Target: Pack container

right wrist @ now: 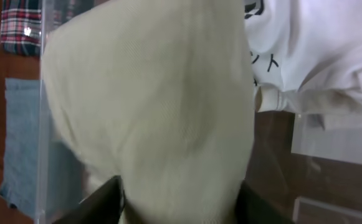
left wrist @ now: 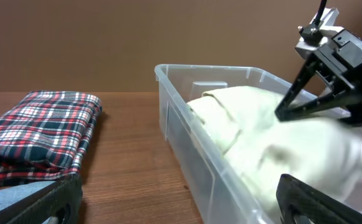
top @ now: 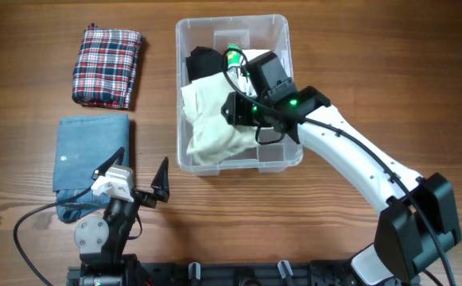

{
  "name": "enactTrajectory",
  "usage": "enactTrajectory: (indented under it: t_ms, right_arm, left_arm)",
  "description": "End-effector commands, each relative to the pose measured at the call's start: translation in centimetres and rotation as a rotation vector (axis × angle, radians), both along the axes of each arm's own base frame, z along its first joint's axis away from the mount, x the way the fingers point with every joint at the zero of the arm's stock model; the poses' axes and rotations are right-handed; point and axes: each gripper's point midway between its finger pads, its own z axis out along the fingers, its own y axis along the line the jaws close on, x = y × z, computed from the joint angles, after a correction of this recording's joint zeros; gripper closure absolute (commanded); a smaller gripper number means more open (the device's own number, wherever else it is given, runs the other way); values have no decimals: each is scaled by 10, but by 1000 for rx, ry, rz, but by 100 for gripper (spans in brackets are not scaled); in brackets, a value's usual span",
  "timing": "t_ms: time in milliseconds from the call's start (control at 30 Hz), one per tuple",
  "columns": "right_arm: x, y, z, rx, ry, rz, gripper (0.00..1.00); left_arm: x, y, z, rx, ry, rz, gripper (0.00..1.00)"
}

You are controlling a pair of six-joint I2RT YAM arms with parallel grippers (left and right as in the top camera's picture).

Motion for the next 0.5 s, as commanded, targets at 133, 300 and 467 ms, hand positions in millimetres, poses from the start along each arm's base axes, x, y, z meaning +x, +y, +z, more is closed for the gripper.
enactTrajectory:
  t_ms: [133, 300, 467]
  right_arm:
    - [5, 2, 3, -15, -29, -9, 19]
    - [14, -2, 10, -52, -92, 2, 7]
    - [33, -8, 42, -96, -219, -12, 0]
  left_arm:
    - [0, 0, -1, 14, -5, -2, 0]
    - [0, 0, -1, 14, -5, -2, 0]
    - [0, 0, -1, 14, -5, -2, 0]
